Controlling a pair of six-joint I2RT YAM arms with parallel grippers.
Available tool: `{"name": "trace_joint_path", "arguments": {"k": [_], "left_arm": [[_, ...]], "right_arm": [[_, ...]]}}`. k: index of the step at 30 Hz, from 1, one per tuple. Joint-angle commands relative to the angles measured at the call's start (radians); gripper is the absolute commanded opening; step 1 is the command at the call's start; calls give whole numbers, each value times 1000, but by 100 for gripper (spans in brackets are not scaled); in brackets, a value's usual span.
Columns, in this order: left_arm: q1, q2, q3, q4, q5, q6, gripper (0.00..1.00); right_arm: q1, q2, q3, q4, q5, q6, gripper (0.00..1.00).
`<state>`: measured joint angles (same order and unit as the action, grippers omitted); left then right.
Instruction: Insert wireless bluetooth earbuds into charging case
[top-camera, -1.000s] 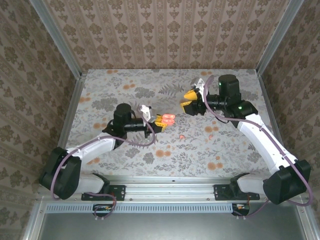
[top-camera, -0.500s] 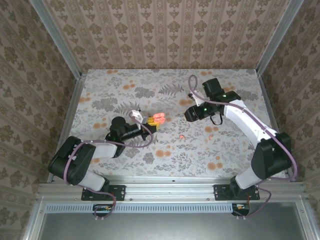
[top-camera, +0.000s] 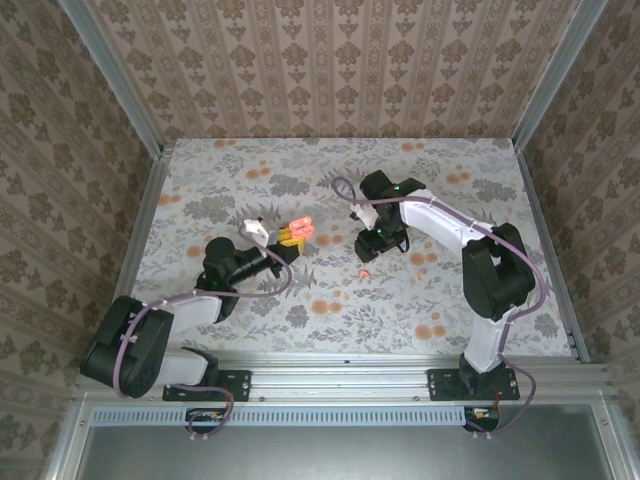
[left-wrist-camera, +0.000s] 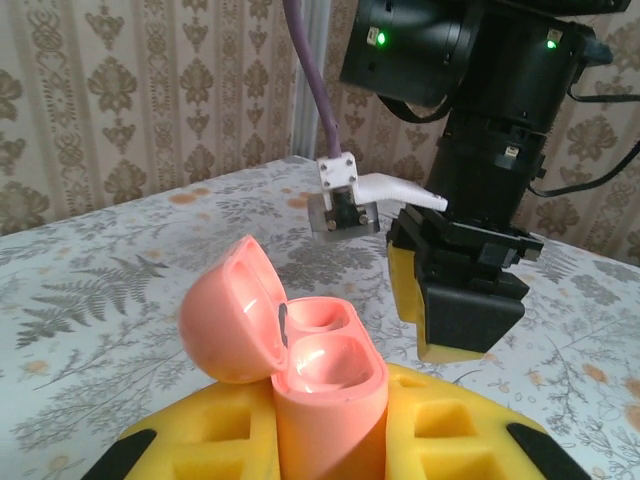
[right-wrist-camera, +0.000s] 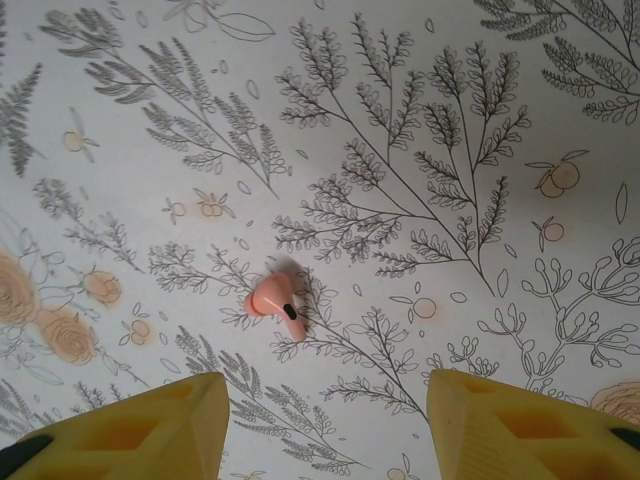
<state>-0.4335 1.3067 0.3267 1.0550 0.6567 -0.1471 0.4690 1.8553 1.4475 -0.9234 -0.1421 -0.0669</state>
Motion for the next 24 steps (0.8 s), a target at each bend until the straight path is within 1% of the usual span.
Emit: {"name": "trace_joint_path", "arguments": {"k": [1, 6, 13, 15, 24], "left_arm": [[14, -37, -12, -67, -3, 41, 12], [30, -63, -27, -80, -8, 37, 12], [45, -117, -37, -139, -8, 48, 12], [49, -134, -38, -159, -40, 56, 12], [58, -176, -49, -203, -55, 64, 12]], "right_arm": [[12, 25, 36, -58, 38, 60, 56], [64, 66, 42, -47, 68, 6, 55], [105, 103, 11, 40, 95, -88, 50], [115, 115, 7, 59, 97, -113, 50], [144, 177, 1, 54, 96, -178, 49]]}}
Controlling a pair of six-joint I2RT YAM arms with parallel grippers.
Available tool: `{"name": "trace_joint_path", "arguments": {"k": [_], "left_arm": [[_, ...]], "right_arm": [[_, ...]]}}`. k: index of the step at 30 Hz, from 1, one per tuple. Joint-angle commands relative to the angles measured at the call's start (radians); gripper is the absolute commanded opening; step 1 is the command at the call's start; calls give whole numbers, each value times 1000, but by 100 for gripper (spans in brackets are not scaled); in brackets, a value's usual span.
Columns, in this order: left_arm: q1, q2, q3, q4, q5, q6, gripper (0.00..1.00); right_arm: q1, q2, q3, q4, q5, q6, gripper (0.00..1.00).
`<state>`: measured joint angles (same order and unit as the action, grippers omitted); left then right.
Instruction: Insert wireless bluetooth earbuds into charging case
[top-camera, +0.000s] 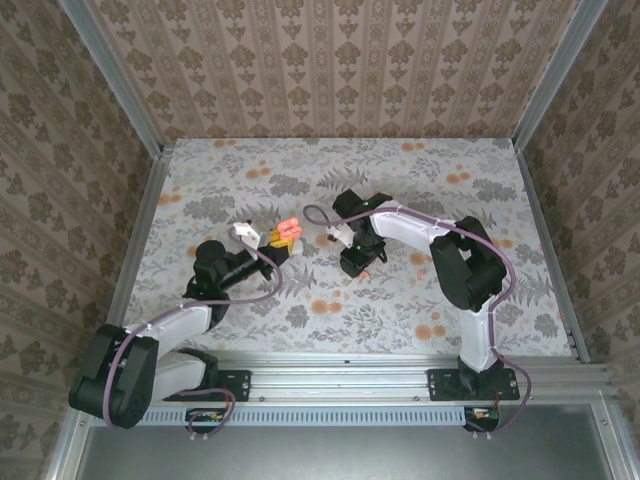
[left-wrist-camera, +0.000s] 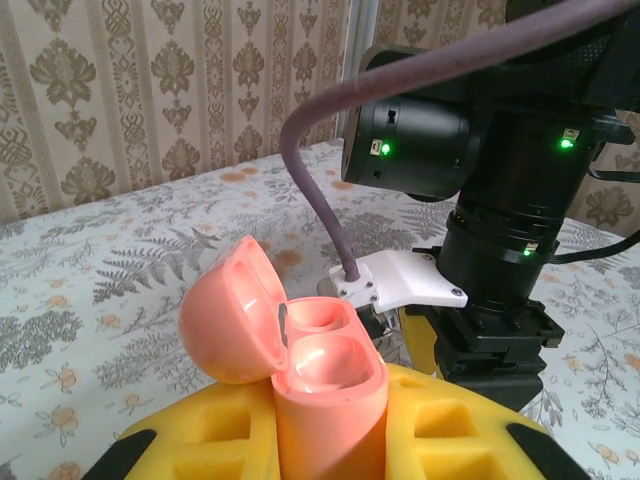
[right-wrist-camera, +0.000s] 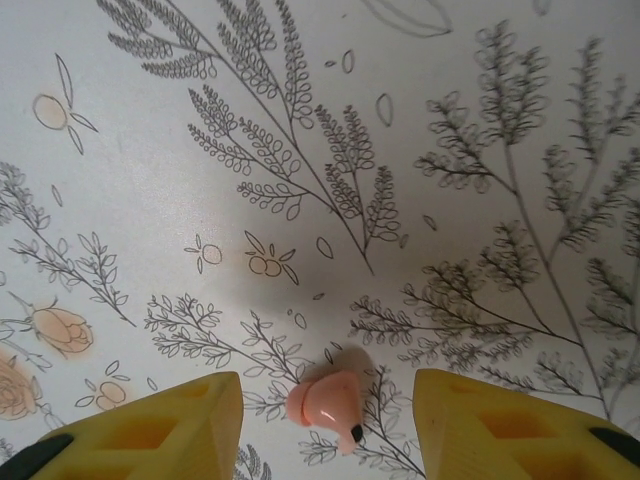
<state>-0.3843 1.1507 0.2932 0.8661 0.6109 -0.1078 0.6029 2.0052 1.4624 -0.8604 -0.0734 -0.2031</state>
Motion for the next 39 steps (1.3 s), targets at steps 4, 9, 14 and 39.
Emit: {"name": "trace_joint_path", "arguments": {"k": [4, 9, 14, 39], "left_arm": [[11, -27, -16, -21, -11, 26, 12], [13, -32, -16, -26, -14, 27, 12], [15, -34, -16, -33, -14, 26, 12], [-27, 137, -21, 128, -21, 11, 12]], "right_arm": [[18, 33, -25, -9, 37, -50, 48], [24, 41, -42, -4, 76, -55, 45], [24, 39, -62, 28, 103, -45, 38], [-46, -228, -239, 257, -28, 144, 20]]}}
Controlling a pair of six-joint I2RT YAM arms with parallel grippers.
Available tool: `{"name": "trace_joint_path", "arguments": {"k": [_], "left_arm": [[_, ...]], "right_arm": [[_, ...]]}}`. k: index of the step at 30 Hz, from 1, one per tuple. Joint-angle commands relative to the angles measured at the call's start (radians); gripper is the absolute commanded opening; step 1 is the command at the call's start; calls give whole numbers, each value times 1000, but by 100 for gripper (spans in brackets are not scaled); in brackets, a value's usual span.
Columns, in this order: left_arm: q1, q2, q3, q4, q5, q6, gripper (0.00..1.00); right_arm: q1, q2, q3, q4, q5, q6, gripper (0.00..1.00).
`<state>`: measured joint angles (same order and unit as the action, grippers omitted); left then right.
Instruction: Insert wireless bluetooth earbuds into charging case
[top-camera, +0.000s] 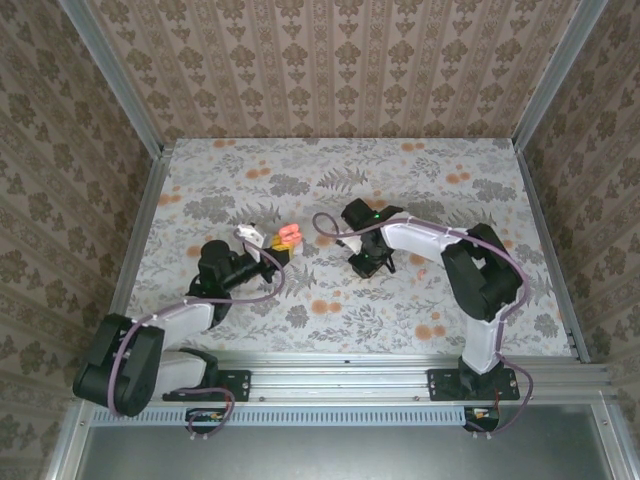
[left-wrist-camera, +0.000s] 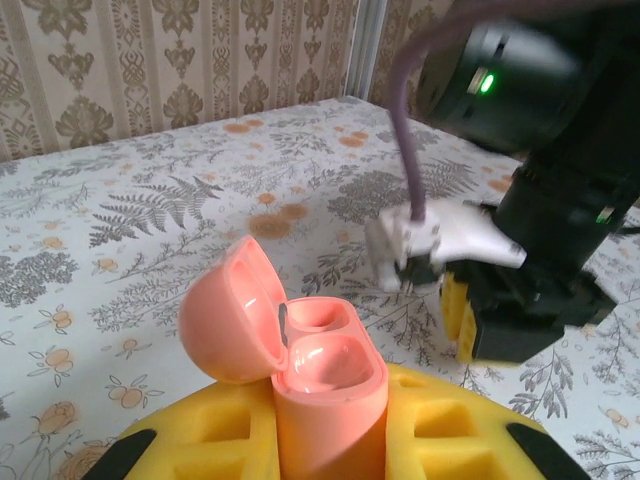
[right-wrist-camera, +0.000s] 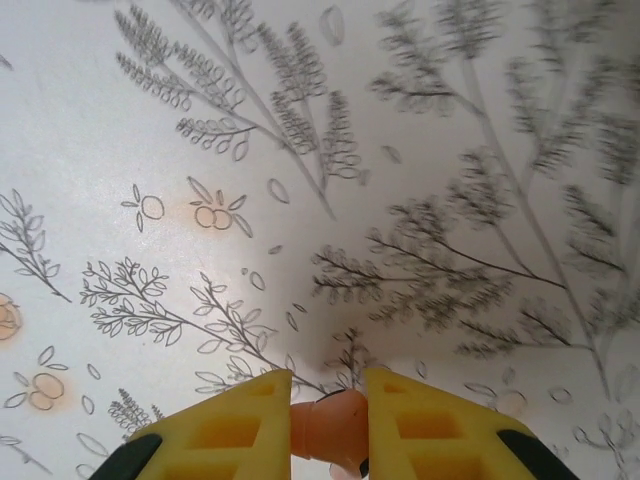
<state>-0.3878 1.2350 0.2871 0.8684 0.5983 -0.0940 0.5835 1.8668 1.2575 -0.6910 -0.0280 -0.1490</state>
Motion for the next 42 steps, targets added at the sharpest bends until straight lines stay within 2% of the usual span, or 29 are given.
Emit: {"name": "trace_joint_path", "arguments": {"k": [1, 6, 11, 19, 26, 42], "left_arm": [[-32, 90, -13, 164, -13, -3, 11], [-60, 305, 4, 426, -36, -68, 10], [-130, 383, 69, 424, -35, -46, 10], [-170, 463, 162, 426, -23, -49, 10], [-191, 508, 233, 427, -8, -65, 10], [-192, 493, 253, 428, 7, -95, 10]], "right_arm": [[-37, -111, -52, 116, -90, 115, 20], [-88, -231, -166, 318, -202, 263, 20], [-119, -353, -270, 513, -264, 413, 21], [-106, -511, -414, 866, -253, 585, 21], [-42, -494, -422, 1031, -244, 642, 21], [3, -382, -402, 1158, -242, 678, 21]]}}
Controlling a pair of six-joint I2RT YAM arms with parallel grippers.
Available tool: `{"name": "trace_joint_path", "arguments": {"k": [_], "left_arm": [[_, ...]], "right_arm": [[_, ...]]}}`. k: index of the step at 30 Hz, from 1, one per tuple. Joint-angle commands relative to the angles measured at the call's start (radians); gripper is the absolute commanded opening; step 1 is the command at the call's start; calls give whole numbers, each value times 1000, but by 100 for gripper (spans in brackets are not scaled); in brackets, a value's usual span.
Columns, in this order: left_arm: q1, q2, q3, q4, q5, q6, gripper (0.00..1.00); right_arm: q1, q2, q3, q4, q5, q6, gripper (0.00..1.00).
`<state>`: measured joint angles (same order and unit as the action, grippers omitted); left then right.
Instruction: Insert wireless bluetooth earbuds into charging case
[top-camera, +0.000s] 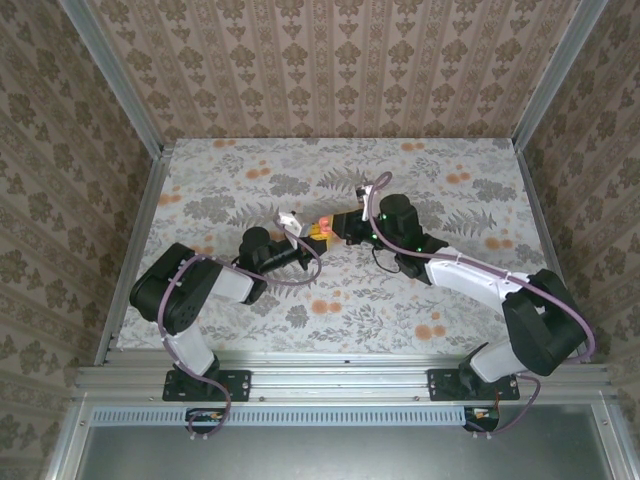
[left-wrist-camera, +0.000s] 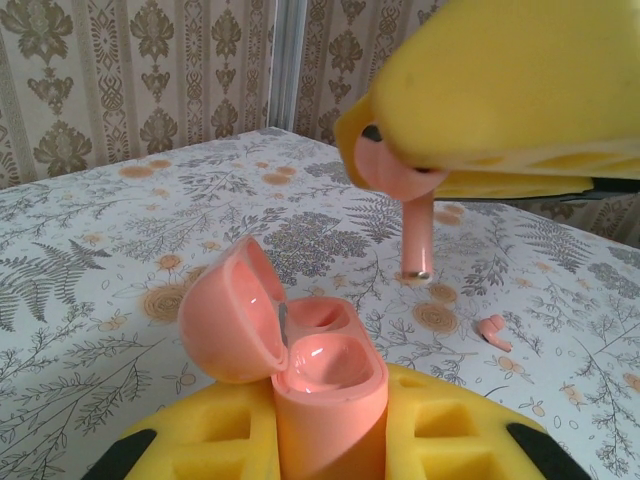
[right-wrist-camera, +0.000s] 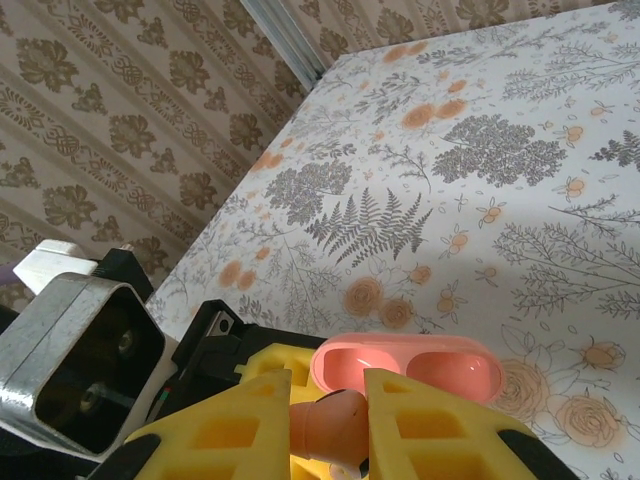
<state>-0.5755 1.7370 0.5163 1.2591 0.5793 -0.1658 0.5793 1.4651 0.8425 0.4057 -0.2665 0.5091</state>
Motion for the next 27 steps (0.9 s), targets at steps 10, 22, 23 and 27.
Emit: {"name": "trace_joint_path", "arguments": {"k": [10, 22, 23, 27], "left_arm": [[-5, -22, 22, 37, 30, -28, 10], [-6, -31, 25, 37, 31, -35, 10], [-6, -31, 27, 37, 31, -34, 10], [-6, -34, 28, 37, 30, -37, 10]], "right_arm": [[7, 75, 23, 108, -13, 35, 21], [17, 110, 35, 122, -36, 32, 21], [19, 112, 36, 121, -37, 29, 21], [22, 120, 34, 132, -54, 22, 21]]}}
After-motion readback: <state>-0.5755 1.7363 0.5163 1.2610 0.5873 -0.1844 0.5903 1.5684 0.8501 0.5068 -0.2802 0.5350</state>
